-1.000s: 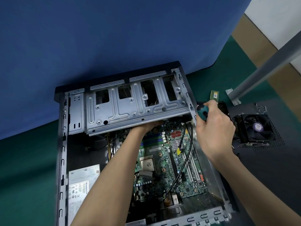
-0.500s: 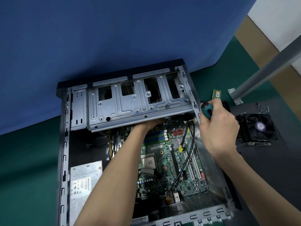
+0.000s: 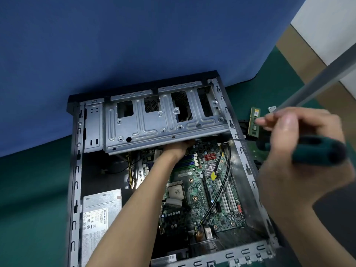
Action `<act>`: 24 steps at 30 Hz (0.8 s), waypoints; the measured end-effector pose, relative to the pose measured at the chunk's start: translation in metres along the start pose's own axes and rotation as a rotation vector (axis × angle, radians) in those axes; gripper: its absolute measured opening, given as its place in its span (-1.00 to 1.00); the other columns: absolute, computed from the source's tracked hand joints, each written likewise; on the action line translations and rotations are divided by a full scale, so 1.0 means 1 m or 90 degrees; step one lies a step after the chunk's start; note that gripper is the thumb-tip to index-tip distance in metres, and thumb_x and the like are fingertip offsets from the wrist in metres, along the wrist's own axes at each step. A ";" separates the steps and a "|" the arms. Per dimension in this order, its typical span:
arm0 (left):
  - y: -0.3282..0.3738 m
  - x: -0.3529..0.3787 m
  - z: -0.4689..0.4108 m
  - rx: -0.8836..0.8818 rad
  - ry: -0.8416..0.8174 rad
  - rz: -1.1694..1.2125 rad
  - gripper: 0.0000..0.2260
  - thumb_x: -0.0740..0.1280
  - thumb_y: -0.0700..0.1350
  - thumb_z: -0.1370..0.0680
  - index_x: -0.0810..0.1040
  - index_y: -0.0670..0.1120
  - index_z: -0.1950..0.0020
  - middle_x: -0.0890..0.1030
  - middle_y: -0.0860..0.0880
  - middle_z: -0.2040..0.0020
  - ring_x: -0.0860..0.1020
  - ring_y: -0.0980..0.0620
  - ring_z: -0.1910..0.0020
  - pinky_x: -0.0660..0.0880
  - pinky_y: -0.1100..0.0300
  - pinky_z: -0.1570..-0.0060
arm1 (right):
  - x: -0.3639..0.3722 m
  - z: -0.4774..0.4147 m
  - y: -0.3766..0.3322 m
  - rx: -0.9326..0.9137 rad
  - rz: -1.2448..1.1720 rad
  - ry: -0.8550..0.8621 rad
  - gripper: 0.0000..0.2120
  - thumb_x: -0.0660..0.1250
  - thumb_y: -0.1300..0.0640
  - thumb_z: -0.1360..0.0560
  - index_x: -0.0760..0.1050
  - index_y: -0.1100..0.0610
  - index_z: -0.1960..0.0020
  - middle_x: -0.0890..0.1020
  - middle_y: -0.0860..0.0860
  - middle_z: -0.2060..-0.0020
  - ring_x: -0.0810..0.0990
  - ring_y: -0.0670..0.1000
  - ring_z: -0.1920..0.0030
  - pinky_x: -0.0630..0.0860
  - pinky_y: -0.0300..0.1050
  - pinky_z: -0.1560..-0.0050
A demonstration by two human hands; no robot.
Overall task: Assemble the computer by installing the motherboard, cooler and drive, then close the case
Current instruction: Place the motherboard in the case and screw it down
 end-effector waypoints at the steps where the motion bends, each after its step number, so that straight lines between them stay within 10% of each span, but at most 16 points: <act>1: -0.002 0.001 0.001 -0.003 -0.009 0.005 -0.61 0.29 0.05 -0.57 0.43 -0.08 -0.35 0.49 -0.13 -0.29 0.49 -0.14 -0.20 0.41 0.02 -0.24 | 0.003 0.004 -0.009 -0.007 -0.041 -0.024 -0.75 0.19 0.00 -0.62 0.44 0.19 0.06 0.52 0.10 0.27 0.57 0.15 0.33 0.46 0.05 0.33; 5: -0.009 0.000 0.002 0.028 -0.024 -0.006 -0.62 0.29 0.00 -0.58 0.41 -0.06 -0.37 0.47 -0.08 -0.33 0.45 -0.09 -0.25 0.35 0.10 -0.29 | 0.028 0.036 0.009 0.157 0.004 -0.161 -0.77 0.25 -0.13 -0.49 0.52 0.00 0.20 0.51 -0.05 0.48 0.49 -0.12 0.51 0.41 -0.17 0.55; 10: -0.009 0.003 0.000 0.060 -0.045 -0.039 -0.70 0.25 -0.07 -0.60 0.48 -0.06 -0.32 0.50 -0.08 -0.31 0.45 -0.08 -0.26 0.34 0.06 -0.32 | 0.060 0.081 0.038 0.176 0.181 -0.343 -0.80 0.40 0.08 -0.49 0.56 0.24 0.12 0.58 0.02 0.43 0.57 0.00 0.45 0.52 -0.07 0.46; 16: -0.009 0.003 -0.003 0.053 -0.057 -0.039 -0.70 0.24 -0.08 -0.60 0.47 -0.05 -0.33 0.50 -0.08 -0.31 0.46 -0.07 -0.26 0.35 0.02 -0.31 | 0.077 0.109 0.087 0.355 0.266 -0.386 -0.72 0.36 0.01 -0.52 0.55 0.13 -0.17 0.52 -0.15 0.35 0.50 -0.14 0.30 0.48 -0.13 0.14; 24: -0.013 0.002 -0.005 0.041 -0.058 -0.065 -0.65 0.24 0.01 -0.59 0.43 0.00 -0.38 0.45 -0.04 -0.37 0.42 -0.06 -0.31 0.32 0.02 -0.34 | 0.088 0.113 0.109 0.366 0.305 -0.370 -0.72 0.34 0.04 -0.54 0.56 0.20 -0.15 0.45 -0.12 0.36 0.39 -0.08 0.32 0.19 -0.32 0.23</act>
Point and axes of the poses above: each hand's wrist, its own z-axis away from the middle knuckle, its own x-axis out of the palm, y = z × x, the point moved 10 cm from there along -z, towards the middle knuckle
